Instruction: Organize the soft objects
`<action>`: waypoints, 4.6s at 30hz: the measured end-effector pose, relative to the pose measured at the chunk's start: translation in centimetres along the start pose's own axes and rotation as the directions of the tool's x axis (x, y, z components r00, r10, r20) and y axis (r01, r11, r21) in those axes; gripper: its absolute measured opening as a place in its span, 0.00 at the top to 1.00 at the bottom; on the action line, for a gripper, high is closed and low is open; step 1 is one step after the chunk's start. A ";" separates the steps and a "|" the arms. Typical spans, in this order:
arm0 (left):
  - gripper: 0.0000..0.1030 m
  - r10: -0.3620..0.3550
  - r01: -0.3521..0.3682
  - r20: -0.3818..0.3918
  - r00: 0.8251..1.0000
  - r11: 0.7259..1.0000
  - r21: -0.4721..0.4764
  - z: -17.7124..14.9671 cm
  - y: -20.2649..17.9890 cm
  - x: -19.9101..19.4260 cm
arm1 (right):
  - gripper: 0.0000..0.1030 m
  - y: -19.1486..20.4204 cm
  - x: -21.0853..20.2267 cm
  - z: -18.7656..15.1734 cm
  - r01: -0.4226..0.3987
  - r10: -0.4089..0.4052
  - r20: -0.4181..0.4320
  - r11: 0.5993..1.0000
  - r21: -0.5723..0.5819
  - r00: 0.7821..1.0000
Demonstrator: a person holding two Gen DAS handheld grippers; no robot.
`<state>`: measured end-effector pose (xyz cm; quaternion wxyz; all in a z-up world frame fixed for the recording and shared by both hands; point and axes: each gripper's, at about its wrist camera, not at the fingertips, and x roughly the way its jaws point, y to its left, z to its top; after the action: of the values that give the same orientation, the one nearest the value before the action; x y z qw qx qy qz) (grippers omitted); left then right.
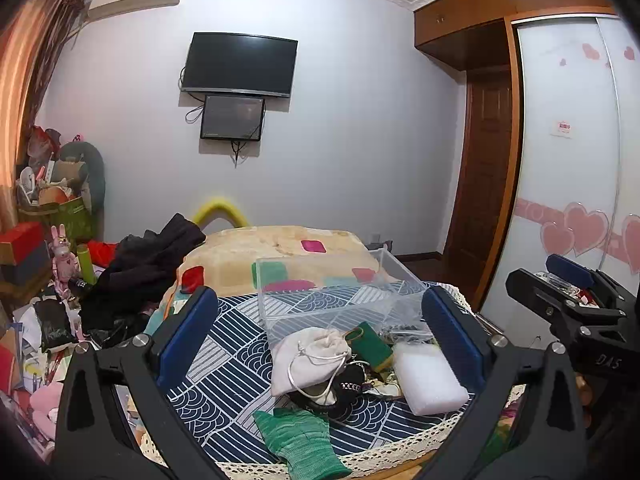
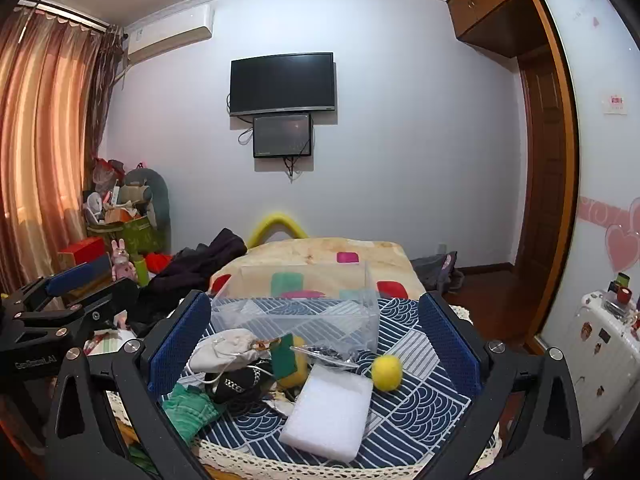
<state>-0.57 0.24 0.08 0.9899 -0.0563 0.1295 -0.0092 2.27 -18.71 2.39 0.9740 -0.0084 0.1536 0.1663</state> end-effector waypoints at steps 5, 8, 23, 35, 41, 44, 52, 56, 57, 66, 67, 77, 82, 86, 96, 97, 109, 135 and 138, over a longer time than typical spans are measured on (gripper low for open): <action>0.00 -0.004 0.004 -0.004 1.000 1.000 -0.001 0.0 0.0 0.1 | 0.00 -0.1 -0.3 0.0 0.000 0.000 0.002 1.000 0.002 1.000; 0.00 -0.007 0.007 -0.005 1.000 1.000 -0.001 0.1 0.1 0.0 | 0.00 -0.1 -0.3 0.1 0.000 0.000 0.003 1.000 0.003 1.000; 0.00 -0.010 0.010 -0.008 1.000 1.000 0.010 0.0 -0.3 0.0 | 0.00 0.0 -0.8 0.5 0.002 -0.002 0.007 1.000 0.009 1.000; 0.00 -0.011 0.011 -0.012 1.000 1.000 0.013 -0.1 -0.5 0.2 | 0.00 0.1 -1.1 0.8 -0.001 0.001 0.012 1.000 0.011 1.000; 0.00 -0.012 0.012 -0.016 1.000 1.000 0.012 -0.2 -0.6 0.2 | 0.00 0.3 -1.3 1.1 -0.001 0.001 0.015 1.000 0.009 1.000; 0.00 -0.013 0.013 -0.015 1.000 1.000 0.011 -0.2 -0.6 0.2 | 0.00 0.3 -1.3 1.1 0.000 0.000 0.018 1.000 0.010 1.000; 0.00 -0.016 0.016 -0.018 1.000 1.000 0.008 -0.3 -0.6 0.2 | 0.00 0.2 -1.3 1.0 0.000 0.000 0.020 1.000 0.012 1.000; 0.00 -0.019 0.019 -0.019 1.000 1.000 0.008 -0.3 -0.6 0.2 | 0.00 0.3 -1.3 1.1 -0.001 0.001 0.021 1.000 0.014 1.000; 0.00 -0.020 0.020 -0.019 1.000 1.000 0.008 -0.2 -0.6 0.2 | 0.00 0.3 -1.3 1.0 -0.002 0.002 0.020 1.000 0.015 1.000; 0.00 -0.005 0.006 -0.015 1.000 1.000 0.022 -0.6 -0.7 0.7 | 0.00 0.2 -0.6 0.6 -0.017 0.017 0.003 0.999 0.027 1.000; 0.00 -0.011 0.012 -0.025 1.000 1.000 0.022 -0.8 -0.7 1.0 | 0.00 0.1 -0.5 0.4 -0.016 0.016 0.001 0.999 0.028 1.000; 0.00 0.002 -0.009 -0.270 0.963 1.000 -0.024 -5.7 1.6 6.7 | 0.00 -1.7 3.2 -2.9 -0.038 0.049 -0.152 0.997 0.071 0.987; 0.00 -0.005 -0.013 -0.371 0.929 0.999 -0.047 -8.4 2.2 8.6 | 0.00 -3.2 6.1 -5.7 -0.020 0.058 -0.288 0.991 0.135 0.956; 0.08 0.002 -0.022 -0.435 0.900 0.999 -0.041 -10.6 2.6 9.8 | 0.00 -4.1 7.9 -7.3 -0.007 0.081 -0.376 0.981 0.194 0.923; 0.45 -0.054 0.003 -0.539 0.841 0.995 -0.095 -13.1 3.4 11.4 | 0.03 -2.7 9.9 -9.8 -0.012 0.113 -0.493 0.979 0.203 0.862; 0.50 -0.054 0.005 -0.539 0.840 0.996 -0.093 -13.1 3.3 11.3 | 0.10 -2.7 9.8 -9.9 -0.008 0.106 -0.495 0.981 0.195 0.862; 0.80 -0.102 0.070 -0.458 0.883 0.994 -0.085 -10.2 3.4 7.8 | 0.19 -3.3 7.6 -9.1 -0.014 0.075 -0.430 0.989 0.145 0.900; 0.80 -0.058 0.051 -0.208 0.976 0.998 -0.039 0.2 3.8 7.6 | 0.19 -1.9 6.6 -0.8 -0.038 0.042 -0.150 0.999 0.031 0.988; 0.80 -0.068 0.062 -0.194 0.979 0.997 -0.039 1.2 3.6 8.8 | 0.19 -2.2 7.8 -0.2 -0.036 0.042 -0.134 0.998 0.049 0.990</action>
<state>8.31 3.71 -1.40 0.9706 -0.0753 0.2241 -0.0449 9.95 -18.28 -0.20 0.9579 0.0062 0.2231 0.1807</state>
